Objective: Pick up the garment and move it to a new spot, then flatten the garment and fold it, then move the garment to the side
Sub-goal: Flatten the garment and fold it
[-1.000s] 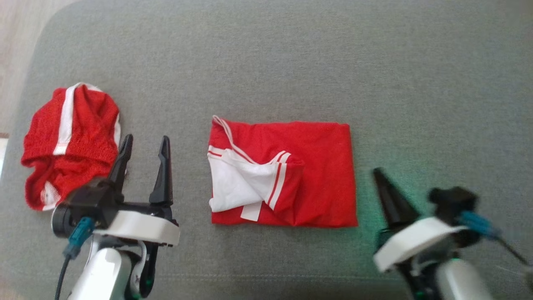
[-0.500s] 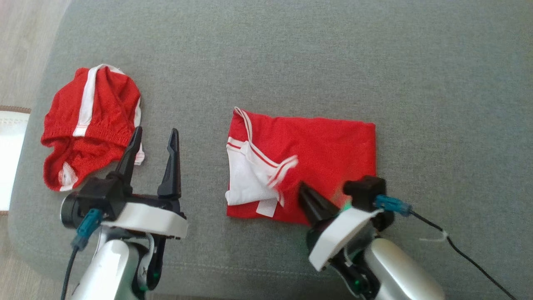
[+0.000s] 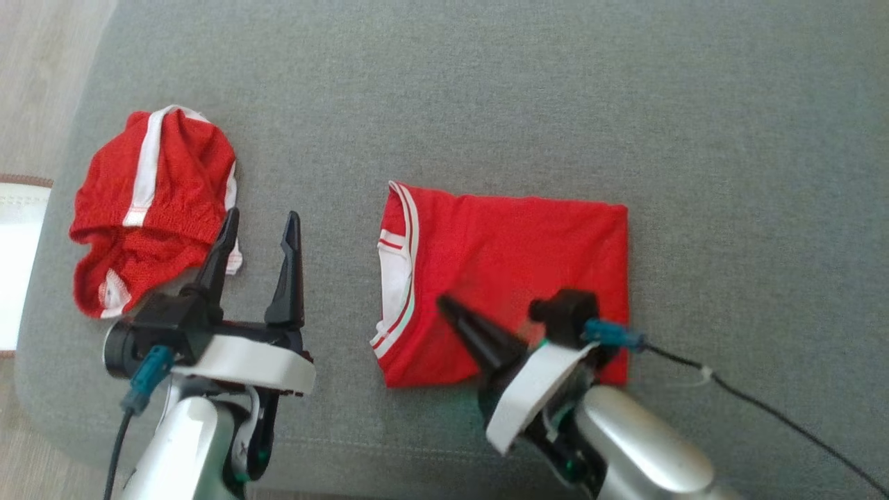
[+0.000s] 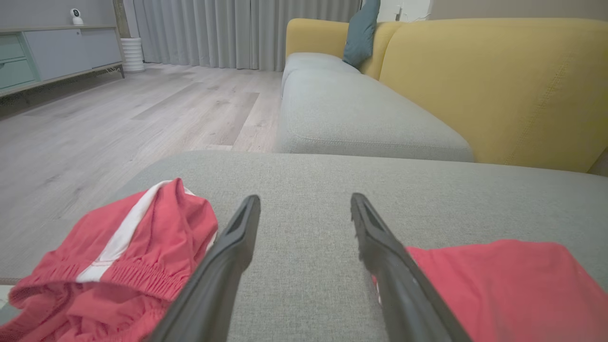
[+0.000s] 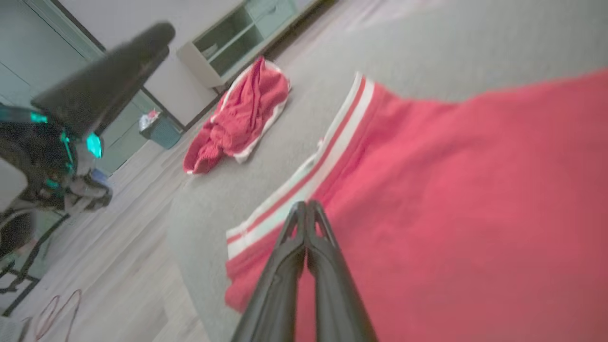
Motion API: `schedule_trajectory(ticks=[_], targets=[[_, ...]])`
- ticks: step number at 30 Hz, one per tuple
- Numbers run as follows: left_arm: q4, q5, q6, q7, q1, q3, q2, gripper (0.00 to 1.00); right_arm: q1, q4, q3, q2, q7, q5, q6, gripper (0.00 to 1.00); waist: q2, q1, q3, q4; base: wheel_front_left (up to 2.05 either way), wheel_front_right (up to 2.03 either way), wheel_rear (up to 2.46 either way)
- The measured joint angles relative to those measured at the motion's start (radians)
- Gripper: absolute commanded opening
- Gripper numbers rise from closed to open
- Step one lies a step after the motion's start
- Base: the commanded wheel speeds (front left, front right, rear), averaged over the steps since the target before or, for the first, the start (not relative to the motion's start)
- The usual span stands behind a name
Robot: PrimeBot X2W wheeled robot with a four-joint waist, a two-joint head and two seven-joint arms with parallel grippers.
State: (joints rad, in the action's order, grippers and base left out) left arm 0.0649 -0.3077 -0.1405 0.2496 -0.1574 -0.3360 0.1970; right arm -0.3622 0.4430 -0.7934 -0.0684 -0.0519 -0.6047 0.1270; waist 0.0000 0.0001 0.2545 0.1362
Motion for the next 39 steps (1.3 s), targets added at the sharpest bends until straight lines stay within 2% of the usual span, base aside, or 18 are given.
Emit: schedule_trajectory(ticks=[3,4,6,11,14,19,24,29,39], targets=[[-0.001,0.0,0.0,0.0,0.001,0.013,-0.001,1.0,-0.015,-0.04,0.062,0.0,-0.058,0.052,0.0,0.0,0.0,-0.0001,-0.014,-0.006,0.0,0.0,0.0],[-0.003,0.003,0.0,0.0,0.001,0.02,-0.001,1.0,-0.014,-0.055,0.094,0.0,-0.071,0.071,0.0,0.2,0.0,-0.0001,-0.019,-0.009,0.0,0.0,0.0],[-0.009,0.007,0.0,0.0,0.003,0.028,0.0,1.0,-0.009,-0.091,0.179,-0.006,-0.094,0.111,0.0,1.0,0.0,-0.0001,-0.033,-0.015,0.0,0.0,0.0],[-0.037,0.026,0.008,0.0,0.021,0.035,0.001,1.0,0.089,-0.219,0.452,-0.038,-0.115,0.227,0.0,1.0,0.0,-0.0001,-0.063,-0.035,0.0,0.0,0.0],[-0.044,0.036,0.017,0.0,0.037,0.051,0.003,1.0,0.179,-0.3,0.601,-0.047,-0.083,0.291,0.0,1.0,0.0,-0.0001,-0.077,-0.049,0.0,0.0,0.0],[-0.044,0.046,0.027,0.006,0.065,0.068,0.015,1.0,0.294,-0.426,0.75,-0.04,-0.008,0.36,0.0,1.0,0.0,-0.0001,-0.105,-0.071,0.0,0.0,0.0],[-0.026,0.05,0.044,0.006,0.107,0.07,0.026,1.0,0.388,-0.518,0.809,-0.023,0.051,0.387,0.0,1.0,0.0,-0.0001,-0.14,-0.088,0.0,0.0,0.0],[-0.021,0.051,0.044,0.006,0.146,0.065,0.033,1.0,0.459,-0.572,0.832,-0.006,0.089,0.398,0.0,1.0,0.0,-0.0001,-0.173,-0.105,0.0,0.0,0.0],[-0.021,0.051,0.038,-0.012,0.2,0.058,0.049,1.0,0.526,-0.614,0.852,0.004,0.132,0.404,0.0,1.0,0.0,-0.0001,-0.235,-0.12,0.0,0.0,0.0]])
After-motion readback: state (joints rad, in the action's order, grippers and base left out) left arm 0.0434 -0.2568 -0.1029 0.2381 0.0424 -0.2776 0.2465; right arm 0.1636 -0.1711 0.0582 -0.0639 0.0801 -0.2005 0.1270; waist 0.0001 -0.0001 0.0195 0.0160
